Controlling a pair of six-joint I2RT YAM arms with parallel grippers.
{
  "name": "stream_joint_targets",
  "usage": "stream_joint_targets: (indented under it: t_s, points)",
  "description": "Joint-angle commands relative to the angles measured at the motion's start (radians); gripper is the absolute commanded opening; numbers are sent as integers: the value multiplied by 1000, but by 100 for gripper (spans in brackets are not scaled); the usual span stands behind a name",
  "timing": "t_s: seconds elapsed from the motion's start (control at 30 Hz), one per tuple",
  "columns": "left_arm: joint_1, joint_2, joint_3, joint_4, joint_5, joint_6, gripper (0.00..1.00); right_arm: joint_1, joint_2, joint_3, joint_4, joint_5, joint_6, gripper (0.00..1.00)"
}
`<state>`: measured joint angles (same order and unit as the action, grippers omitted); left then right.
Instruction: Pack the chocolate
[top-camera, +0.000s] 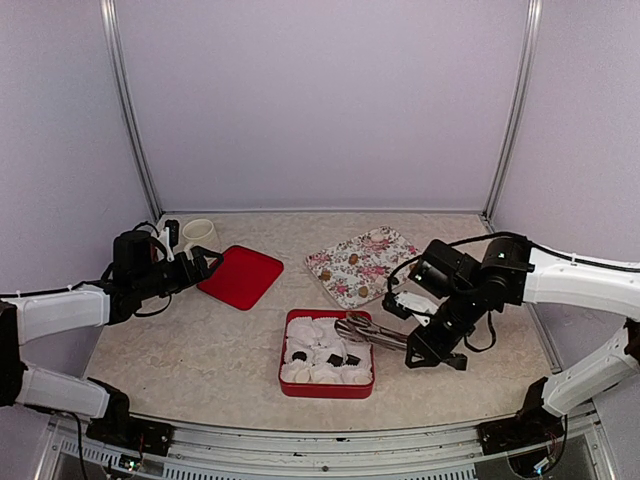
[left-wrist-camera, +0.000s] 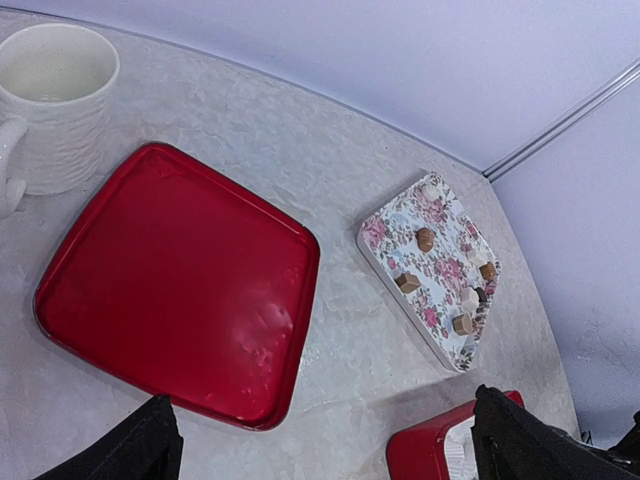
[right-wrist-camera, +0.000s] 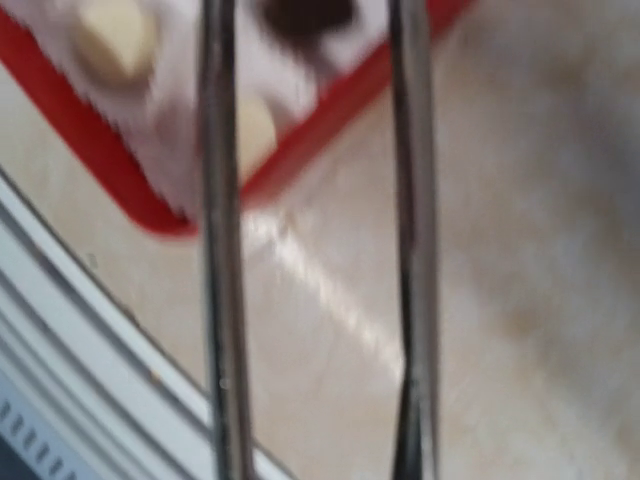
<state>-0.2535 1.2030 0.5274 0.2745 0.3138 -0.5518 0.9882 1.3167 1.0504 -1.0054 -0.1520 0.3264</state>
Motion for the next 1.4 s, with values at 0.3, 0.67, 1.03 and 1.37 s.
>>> stream_joint_targets:
  t_s: [0.3,0.67,1.03,1.37]
  points:
    - [9,-7,19,8,15,5,99,-264,-45,62,292,41,-96,33]
    - [9,-1,12,17,19,1,99,-478,91,67,425,4,-187,37]
    - [9,25,0,52,38,-12,99,-654,22,-133,434,9,-160,40]
    - [9,31,-7,59,41,-8,99,-706,80,-164,467,10,-175,39]
